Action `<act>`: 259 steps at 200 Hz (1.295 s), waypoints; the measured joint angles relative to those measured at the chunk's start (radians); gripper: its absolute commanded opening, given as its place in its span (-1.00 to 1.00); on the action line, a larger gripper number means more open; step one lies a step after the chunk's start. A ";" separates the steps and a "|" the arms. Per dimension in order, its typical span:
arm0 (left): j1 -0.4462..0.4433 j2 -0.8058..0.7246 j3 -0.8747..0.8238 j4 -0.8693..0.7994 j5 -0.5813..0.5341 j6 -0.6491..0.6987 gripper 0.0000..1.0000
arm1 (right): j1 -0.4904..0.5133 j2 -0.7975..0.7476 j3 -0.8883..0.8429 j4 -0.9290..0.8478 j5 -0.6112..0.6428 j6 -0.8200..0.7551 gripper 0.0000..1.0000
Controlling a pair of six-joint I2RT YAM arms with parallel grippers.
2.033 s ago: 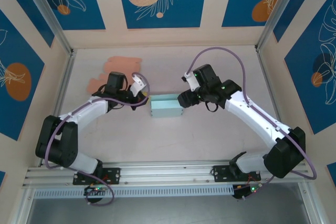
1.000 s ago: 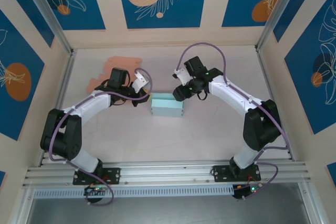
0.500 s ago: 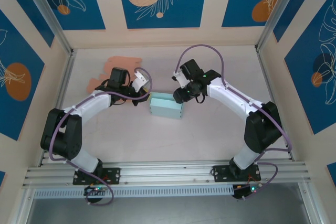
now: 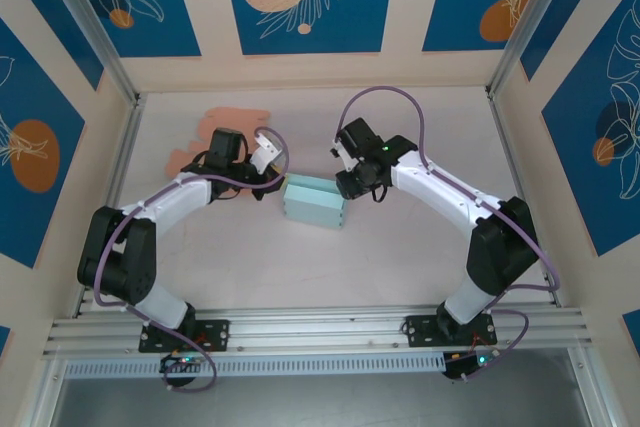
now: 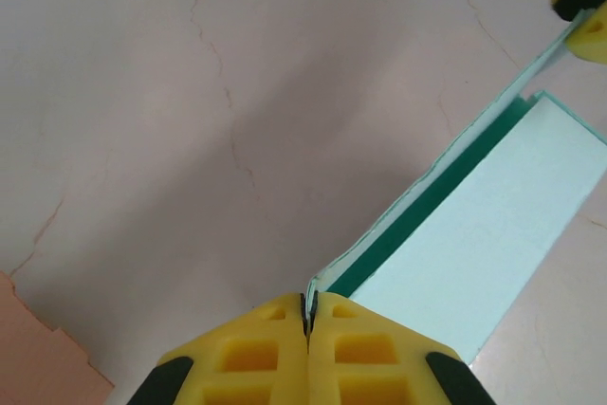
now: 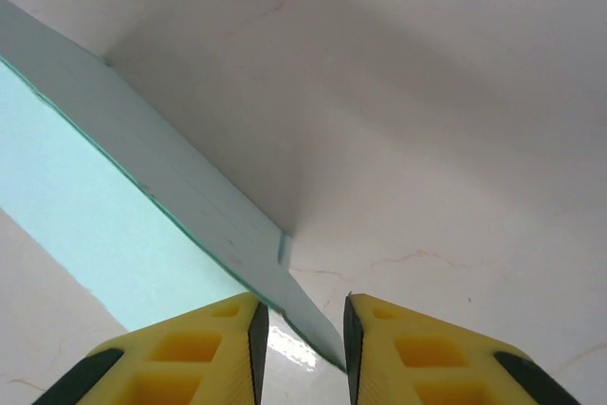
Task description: Fold the paper box
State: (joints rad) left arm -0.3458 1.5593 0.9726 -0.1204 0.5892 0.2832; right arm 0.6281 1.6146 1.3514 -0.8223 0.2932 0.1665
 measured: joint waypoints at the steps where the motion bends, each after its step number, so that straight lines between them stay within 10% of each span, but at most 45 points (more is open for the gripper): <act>1: 0.000 0.000 -0.002 0.003 -0.001 -0.003 -1.00 | 0.001 0.000 0.001 -0.001 0.001 0.004 -0.40; 259: -0.173 -0.236 -0.329 0.378 -0.414 -0.241 -1.00 | 0.088 0.085 0.114 -0.042 0.136 0.391 -0.40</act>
State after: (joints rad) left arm -0.5190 1.3231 0.6437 0.2581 0.1753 0.0425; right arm 0.7162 1.7000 1.4658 -0.8646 0.4290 0.5575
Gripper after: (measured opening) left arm 0.045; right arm 0.305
